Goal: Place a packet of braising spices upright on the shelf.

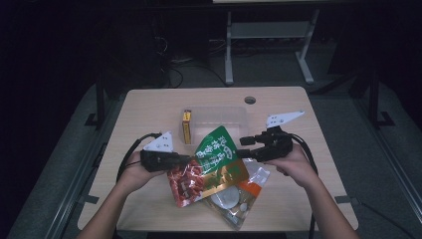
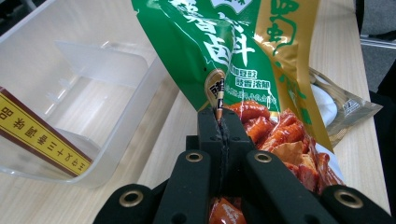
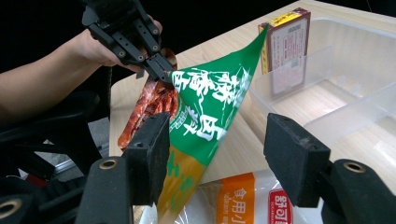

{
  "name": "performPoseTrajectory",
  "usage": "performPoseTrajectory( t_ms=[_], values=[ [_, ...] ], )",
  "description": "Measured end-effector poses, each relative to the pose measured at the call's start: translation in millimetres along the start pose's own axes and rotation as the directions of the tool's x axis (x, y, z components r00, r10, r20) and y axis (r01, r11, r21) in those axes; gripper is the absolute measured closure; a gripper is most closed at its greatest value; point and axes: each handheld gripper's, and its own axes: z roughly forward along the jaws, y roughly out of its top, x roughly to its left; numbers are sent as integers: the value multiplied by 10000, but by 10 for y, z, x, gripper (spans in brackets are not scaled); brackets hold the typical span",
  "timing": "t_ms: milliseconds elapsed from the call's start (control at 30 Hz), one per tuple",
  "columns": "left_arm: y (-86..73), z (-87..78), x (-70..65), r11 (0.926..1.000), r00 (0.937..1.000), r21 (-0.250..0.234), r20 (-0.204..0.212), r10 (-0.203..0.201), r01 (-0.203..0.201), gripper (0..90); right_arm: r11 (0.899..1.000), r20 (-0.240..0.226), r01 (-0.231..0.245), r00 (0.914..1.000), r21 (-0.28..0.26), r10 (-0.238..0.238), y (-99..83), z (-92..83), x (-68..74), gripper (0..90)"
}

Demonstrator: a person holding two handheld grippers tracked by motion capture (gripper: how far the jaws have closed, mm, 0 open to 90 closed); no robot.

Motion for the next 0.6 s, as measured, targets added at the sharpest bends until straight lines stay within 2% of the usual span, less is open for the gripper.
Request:
performPoseTrajectory(
  t_ms=[67,167,233,300,400,567,600],
  values=[
    [4,-22,-2,9998,10000,-193,50,-50,51,895,9999,27,0,10000,171,0,1,41,-17,404],
    [7,-48,-15,9992,10000,-383,-6,-75,74,895,9991,-107,-36,9999,424,41,-28,116,-41,456],
    [5,-61,-19,9992,10000,-385,-44,-57,55,894,9985,-238,-65,9997,545,79,-35,164,-43,503],
    [3,-69,-17,9989,10000,-455,-53,-57,55,894,9977,-408,-51,9991,680,79,-3,222,-41,608],
    [1,-80,-11,9981,10000,-617,4,-50,50,894,9970,-538,-9,9985,777,51,21,254,-45,638],
    [-18,-102,-1,9970,10000,-767,60,-29,33,894,9949,-780,-38,9969,1007,117,77,330,-60,752],
    [-28,-105,4,9969,10000,-785,70,-64,69,894,9935,-695,56,9976,1137,23,87,343,-59,770]
  ],
)
